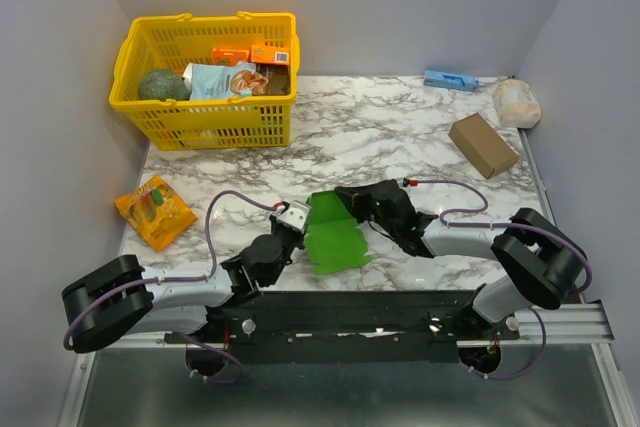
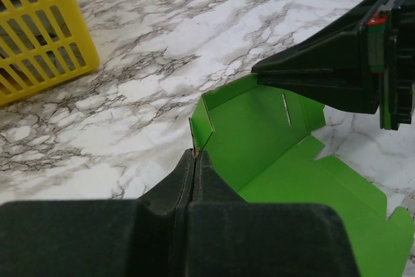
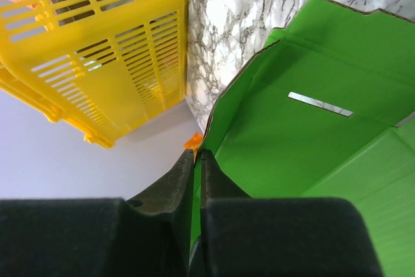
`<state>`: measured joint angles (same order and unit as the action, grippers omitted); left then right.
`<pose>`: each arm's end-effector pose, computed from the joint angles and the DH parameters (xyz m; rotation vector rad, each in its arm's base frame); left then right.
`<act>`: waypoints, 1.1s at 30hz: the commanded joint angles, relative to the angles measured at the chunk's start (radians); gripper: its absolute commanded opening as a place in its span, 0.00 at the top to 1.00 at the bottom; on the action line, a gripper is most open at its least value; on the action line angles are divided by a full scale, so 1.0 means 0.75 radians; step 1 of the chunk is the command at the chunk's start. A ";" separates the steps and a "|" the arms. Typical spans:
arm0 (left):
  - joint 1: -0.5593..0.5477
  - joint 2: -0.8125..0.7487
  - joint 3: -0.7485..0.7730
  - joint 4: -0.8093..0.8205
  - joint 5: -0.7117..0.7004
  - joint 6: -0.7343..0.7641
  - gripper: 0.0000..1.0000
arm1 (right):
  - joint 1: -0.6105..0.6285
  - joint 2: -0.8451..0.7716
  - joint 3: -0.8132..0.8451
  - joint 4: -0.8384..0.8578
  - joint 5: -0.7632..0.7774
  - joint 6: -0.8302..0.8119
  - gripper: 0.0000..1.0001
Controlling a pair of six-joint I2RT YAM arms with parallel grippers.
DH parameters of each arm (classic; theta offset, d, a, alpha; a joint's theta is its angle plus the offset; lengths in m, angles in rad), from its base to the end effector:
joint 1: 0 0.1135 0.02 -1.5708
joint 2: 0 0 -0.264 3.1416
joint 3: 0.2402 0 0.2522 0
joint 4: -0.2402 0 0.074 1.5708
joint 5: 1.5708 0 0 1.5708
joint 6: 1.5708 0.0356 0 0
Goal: Fold the paper box
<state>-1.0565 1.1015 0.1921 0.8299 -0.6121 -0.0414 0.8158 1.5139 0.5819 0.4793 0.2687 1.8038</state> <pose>0.1168 -0.1651 0.1843 0.3651 1.6054 -0.3356 0.2102 0.2095 0.1688 1.2579 1.9268 1.3059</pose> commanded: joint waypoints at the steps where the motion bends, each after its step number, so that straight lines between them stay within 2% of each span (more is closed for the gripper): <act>1: -0.090 0.055 0.010 0.123 -0.082 0.143 1.00 | 0.000 0.010 -0.023 0.038 0.043 0.008 0.80; 8: -0.138 0.094 0.020 0.145 -0.151 0.194 1.00 | -0.012 -0.041 -0.044 -0.013 0.049 0.017 0.69; 13: -0.150 0.100 0.024 0.155 -0.196 0.227 1.00 | -0.012 -0.065 -0.017 -0.099 0.020 0.017 0.56; 18: -0.172 0.110 0.024 0.172 -0.237 0.262 1.00 | -0.014 -0.092 0.001 -0.171 0.014 0.012 0.55; 23: -0.191 0.127 0.028 0.188 -0.268 0.290 1.00 | -0.014 -0.092 0.016 -0.187 -0.006 -0.008 0.63; 30: -0.207 0.184 0.071 0.164 -0.329 0.292 1.00 | -0.016 -0.057 -0.001 -0.067 -0.058 -0.035 0.84; 31: -0.209 0.190 0.073 0.162 -0.337 0.294 0.99 | -0.016 -0.053 -0.007 -0.050 -0.068 -0.037 0.91; 32: -0.211 0.196 0.081 0.160 -0.344 0.294 0.93 | -0.016 -0.049 -0.013 -0.036 -0.070 -0.039 0.93; 33: -0.213 0.200 0.085 0.151 -0.340 0.292 0.83 | -0.016 -0.045 -0.017 -0.013 -0.068 -0.045 0.96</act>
<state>-1.1995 1.2285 0.2256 0.9474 -0.8307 0.1612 0.8093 1.4624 0.5724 0.4038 0.2298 1.7931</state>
